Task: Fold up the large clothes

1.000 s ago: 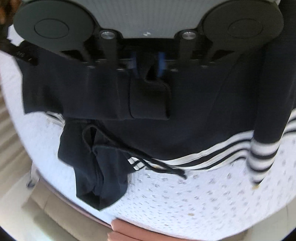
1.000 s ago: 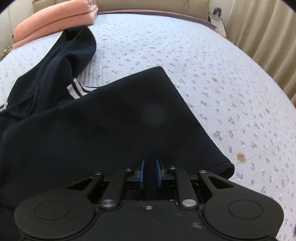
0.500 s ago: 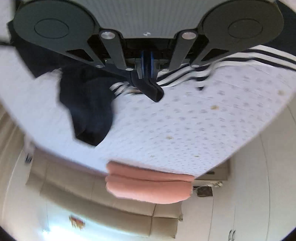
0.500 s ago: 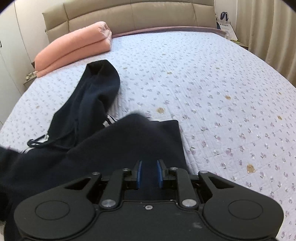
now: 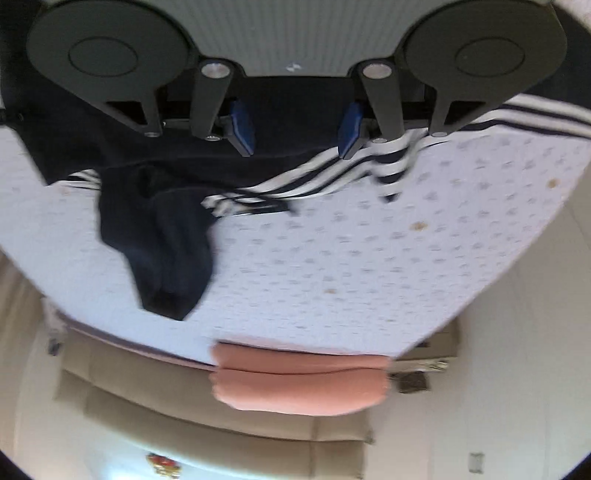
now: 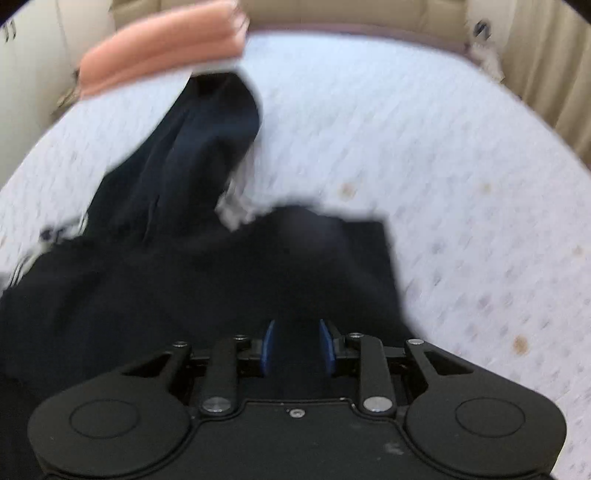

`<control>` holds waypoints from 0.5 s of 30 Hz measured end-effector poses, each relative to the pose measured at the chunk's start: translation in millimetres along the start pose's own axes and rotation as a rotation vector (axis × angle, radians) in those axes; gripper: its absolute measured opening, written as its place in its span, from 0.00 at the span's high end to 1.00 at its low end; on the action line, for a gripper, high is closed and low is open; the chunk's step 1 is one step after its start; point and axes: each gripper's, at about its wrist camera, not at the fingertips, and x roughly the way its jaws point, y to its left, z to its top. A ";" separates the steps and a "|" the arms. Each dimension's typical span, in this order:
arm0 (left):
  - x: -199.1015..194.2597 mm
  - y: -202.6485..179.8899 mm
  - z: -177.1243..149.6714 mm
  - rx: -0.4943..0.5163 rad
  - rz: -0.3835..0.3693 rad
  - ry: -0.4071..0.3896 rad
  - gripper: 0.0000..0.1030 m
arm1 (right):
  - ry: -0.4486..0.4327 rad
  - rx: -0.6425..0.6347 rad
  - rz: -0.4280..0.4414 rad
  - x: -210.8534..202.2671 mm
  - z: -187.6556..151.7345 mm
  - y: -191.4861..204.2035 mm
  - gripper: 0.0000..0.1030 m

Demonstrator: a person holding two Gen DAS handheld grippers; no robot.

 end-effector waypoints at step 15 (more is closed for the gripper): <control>69.6 -15.3 -32.7 0.054 -0.019 0.170 0.54 | 0.065 0.083 0.059 72.5 55.7 -63.7 0.65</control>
